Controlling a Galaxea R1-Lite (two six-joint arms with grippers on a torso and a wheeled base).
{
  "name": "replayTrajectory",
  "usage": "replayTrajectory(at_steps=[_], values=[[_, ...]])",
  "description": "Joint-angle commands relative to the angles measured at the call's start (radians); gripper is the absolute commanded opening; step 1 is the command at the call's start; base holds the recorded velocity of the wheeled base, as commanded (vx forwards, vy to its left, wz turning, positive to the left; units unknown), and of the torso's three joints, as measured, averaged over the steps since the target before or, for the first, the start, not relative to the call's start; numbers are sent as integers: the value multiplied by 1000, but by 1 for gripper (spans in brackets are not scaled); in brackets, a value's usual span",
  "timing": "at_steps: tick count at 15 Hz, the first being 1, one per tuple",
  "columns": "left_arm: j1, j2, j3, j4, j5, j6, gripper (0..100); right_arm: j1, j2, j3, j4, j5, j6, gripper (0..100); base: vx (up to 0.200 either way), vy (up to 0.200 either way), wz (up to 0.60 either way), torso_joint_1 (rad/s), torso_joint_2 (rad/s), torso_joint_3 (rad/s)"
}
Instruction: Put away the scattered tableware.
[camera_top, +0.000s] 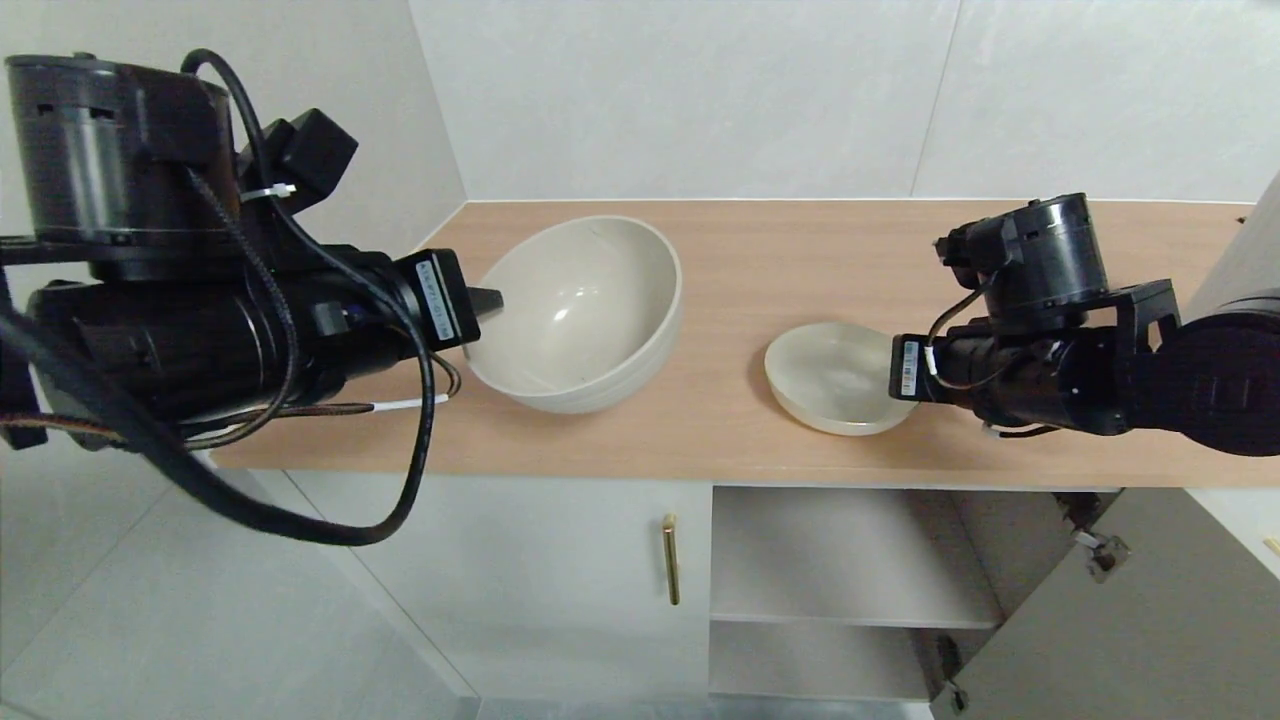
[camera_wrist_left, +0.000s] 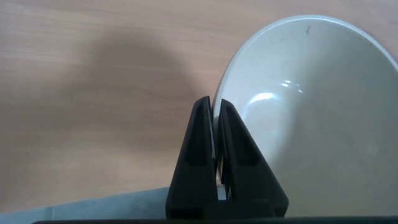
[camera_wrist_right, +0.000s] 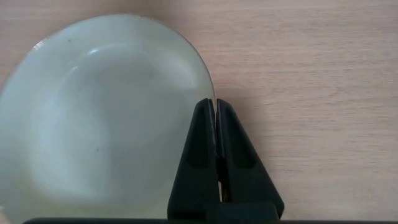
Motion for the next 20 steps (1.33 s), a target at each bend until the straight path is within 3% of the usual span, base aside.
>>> replayTrajectory(at_steps=[1, 3, 6, 9, 12, 14, 20], values=[[-1, -64, 57, -14, 1, 3, 0, 0, -80, 14, 15, 0, 11, 0, 0, 0, 0, 0, 0, 0], [-57, -154, 168, -25, -1, 8, 0, 8, -237, 38, 153, 39, 19, 0, 0, 0, 0, 0, 0, 0], [-55, -233, 251, -25, -1, 3, 0, 39, -372, 147, 223, 131, 31, 0, 0, 0, 0, 0, 0, 0], [-11, -251, 335, -25, -4, 6, 0, 37, -405, 236, 222, 141, 35, 0, 0, 0, 0, 0, 0, 0], [5, -274, 350, -25, -11, 8, 0, 29, -450, 353, 205, 144, 37, 0, 0, 0, 0, 0, 0, 0], [23, -276, 349, -25, -56, 6, 0, 29, -474, 394, 157, 131, 12, 0, 0, 0, 0, 0, 0, 0], [23, -266, 353, -22, -60, 6, 0, 28, -487, 425, 130, 137, -23, 0, -200, 0, 0, 0, 1, 6]])
